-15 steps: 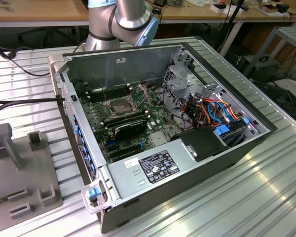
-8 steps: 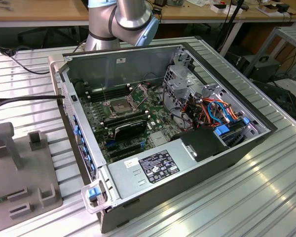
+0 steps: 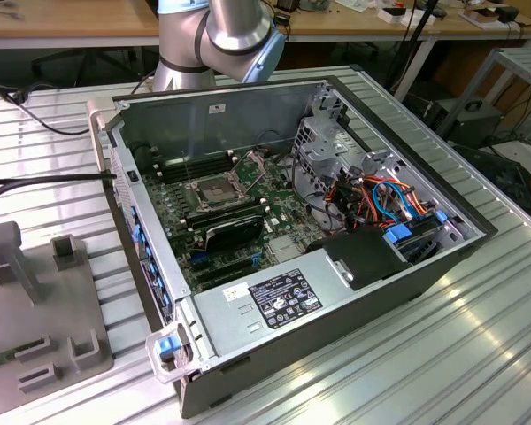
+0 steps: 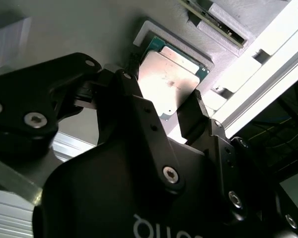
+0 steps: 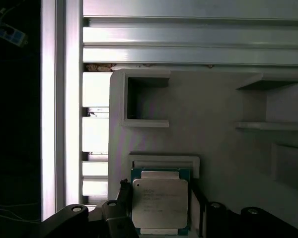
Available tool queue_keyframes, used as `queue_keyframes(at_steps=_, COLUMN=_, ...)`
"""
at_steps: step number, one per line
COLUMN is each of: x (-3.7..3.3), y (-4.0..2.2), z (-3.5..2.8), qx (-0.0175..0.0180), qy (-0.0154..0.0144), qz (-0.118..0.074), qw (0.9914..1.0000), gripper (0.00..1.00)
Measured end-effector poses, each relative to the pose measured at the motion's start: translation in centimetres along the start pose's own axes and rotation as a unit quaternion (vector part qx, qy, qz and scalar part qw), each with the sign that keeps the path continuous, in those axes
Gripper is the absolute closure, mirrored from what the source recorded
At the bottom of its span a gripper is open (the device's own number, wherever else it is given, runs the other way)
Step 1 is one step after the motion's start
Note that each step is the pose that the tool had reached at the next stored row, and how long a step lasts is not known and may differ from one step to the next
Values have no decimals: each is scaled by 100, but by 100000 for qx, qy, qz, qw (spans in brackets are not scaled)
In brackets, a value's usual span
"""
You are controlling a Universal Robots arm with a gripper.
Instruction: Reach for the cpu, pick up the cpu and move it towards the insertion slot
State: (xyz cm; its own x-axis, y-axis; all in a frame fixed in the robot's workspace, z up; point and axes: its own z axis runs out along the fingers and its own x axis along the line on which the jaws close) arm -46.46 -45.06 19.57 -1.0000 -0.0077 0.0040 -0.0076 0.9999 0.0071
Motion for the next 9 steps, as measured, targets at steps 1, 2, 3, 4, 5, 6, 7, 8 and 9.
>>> queue_keyframes(at_steps=1, x=0, y=0, z=-14, qx=4, qy=6, qz=-1, qw=100000, gripper=45)
queue_keyframes(at_steps=2, x=0, y=1, z=-30, qx=2, qy=3, qz=3, qw=100000, gripper=45)
queue_keyframes(at_steps=3, x=0, y=1, z=-50, qx=5, qy=7, qz=1, qw=100000, gripper=45)
queue_keyframes(at_steps=4, x=0, y=1, z=-67, qx=4, qy=4, qz=-1, qw=100000, gripper=45)
queue_keyframes(at_steps=5, x=1, y=1, z=-79, qx=7, qy=9, qz=0, qw=100000, gripper=45)
queue_keyframes(at_steps=6, x=1, y=1, z=-96, qx=6, qy=7, qz=-1, qw=100000, gripper=45)
queue_keyframes(at_steps=7, x=0, y=1, z=-114, qx=5, qy=7, qz=-1, qw=100000, gripper=45)
queue_keyframes(at_steps=8, x=0, y=2, z=-115, qx=-3, qy=-6, qz=0, qw=100000, gripper=45)
queue_keyframes(at_steps=9, x=0, y=1, z=-116, qx=-4, qy=-8, qz=-2, qw=100000, gripper=45)
